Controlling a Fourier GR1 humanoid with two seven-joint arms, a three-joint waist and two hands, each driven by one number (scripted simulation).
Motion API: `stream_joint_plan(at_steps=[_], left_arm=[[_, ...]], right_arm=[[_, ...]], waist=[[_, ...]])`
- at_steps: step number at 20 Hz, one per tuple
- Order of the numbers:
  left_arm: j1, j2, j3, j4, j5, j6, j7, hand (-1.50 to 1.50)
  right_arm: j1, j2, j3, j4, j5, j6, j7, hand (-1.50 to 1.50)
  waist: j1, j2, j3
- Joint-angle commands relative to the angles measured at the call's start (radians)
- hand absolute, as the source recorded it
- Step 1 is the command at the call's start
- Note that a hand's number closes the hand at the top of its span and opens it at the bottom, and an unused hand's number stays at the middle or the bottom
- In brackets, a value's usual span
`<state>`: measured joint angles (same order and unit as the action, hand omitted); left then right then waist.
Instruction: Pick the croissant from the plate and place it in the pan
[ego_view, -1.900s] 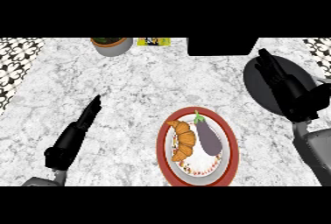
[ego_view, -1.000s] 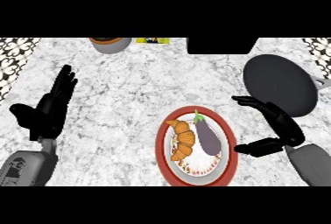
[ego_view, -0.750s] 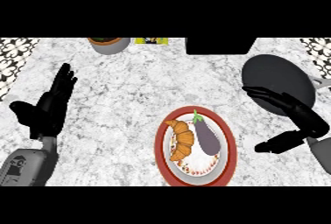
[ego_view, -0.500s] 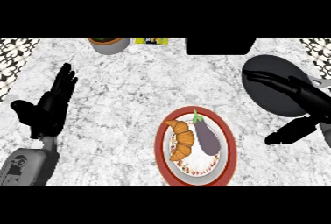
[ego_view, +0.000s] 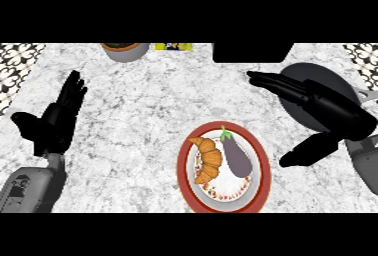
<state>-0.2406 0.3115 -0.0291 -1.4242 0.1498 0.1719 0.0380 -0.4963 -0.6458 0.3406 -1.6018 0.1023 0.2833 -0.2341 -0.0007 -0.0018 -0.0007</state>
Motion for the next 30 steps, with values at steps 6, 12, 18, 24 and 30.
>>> stream_joint_plan(at_steps=[6,12,18,24,30], left_arm=[[0.003,-0.028,0.017,-0.017,-0.030,-0.011,0.015,0.00],[0.028,-0.048,0.026,-0.014,-0.064,-0.012,-0.025,0.00],[0.047,-0.079,0.013,-0.097,-0.088,0.005,0.064,0.00],[0.077,-0.072,0.057,-0.046,-0.083,-0.057,-0.024,0.00],[0.007,-0.064,0.075,-0.064,-0.086,-0.068,0.071,0.00]], right_arm=[[-0.036,0.147,0.017,-0.068,0.012,0.151,0.105,-1.50],[0.097,0.185,0.073,-0.207,0.147,0.144,0.266,-1.50],[0.077,0.308,0.079,-0.077,0.289,0.115,0.274,-1.50],[0.071,0.304,0.017,0.018,0.354,0.180,0.206,-1.50],[0.042,0.360,0.048,0.109,0.428,0.236,0.152,-1.50]], waist=[[0.006,0.002,0.000],[-0.001,0.001,0.000],[0.005,0.001,0.001],[0.005,0.002,0.001],[0.005,0.002,0.001]])
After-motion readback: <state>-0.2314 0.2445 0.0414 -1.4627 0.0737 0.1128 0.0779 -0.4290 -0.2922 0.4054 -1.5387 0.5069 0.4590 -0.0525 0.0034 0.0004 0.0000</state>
